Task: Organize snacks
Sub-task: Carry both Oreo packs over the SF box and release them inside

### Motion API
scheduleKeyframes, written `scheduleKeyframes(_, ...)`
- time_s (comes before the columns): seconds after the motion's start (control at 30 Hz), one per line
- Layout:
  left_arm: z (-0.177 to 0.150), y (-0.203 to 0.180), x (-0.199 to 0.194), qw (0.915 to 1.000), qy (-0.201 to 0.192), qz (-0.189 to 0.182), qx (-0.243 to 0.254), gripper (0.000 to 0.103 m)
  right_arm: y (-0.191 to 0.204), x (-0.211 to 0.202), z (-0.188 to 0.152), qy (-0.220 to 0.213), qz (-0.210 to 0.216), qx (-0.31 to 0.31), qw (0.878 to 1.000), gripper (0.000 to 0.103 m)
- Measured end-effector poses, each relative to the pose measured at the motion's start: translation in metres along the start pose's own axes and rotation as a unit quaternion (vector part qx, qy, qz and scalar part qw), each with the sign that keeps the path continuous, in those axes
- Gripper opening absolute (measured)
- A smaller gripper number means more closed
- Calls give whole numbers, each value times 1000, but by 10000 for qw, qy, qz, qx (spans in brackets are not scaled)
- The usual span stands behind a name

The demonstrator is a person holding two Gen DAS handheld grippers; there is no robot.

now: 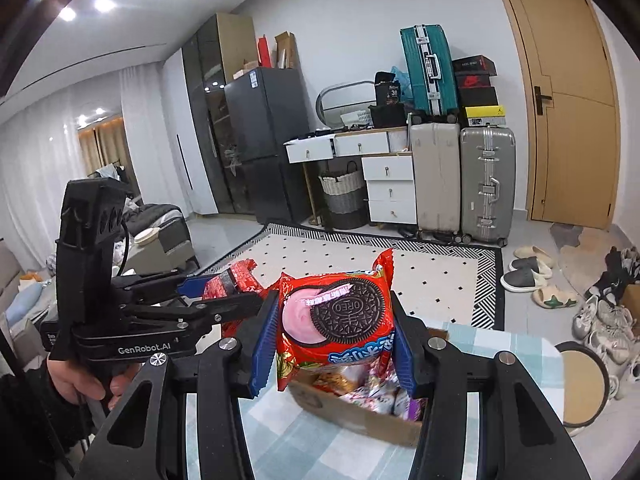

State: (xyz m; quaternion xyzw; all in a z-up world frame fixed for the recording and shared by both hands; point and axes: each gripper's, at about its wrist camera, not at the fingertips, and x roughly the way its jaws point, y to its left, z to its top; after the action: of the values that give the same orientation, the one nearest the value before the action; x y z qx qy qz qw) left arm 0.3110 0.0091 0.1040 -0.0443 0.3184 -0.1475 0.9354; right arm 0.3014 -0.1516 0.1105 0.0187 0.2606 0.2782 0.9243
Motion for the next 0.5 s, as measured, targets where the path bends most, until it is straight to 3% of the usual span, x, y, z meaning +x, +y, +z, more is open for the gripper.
scheduleKeyframes(0.23,28,16,72,9993,339,-31,-163,45,-38,52,23,19,-215,110,9997,50)
scheduleKeyframes(0.5,16,48,161,9963,765,-2,-390,45,-75,147,3,888,-101,410,9952,50)
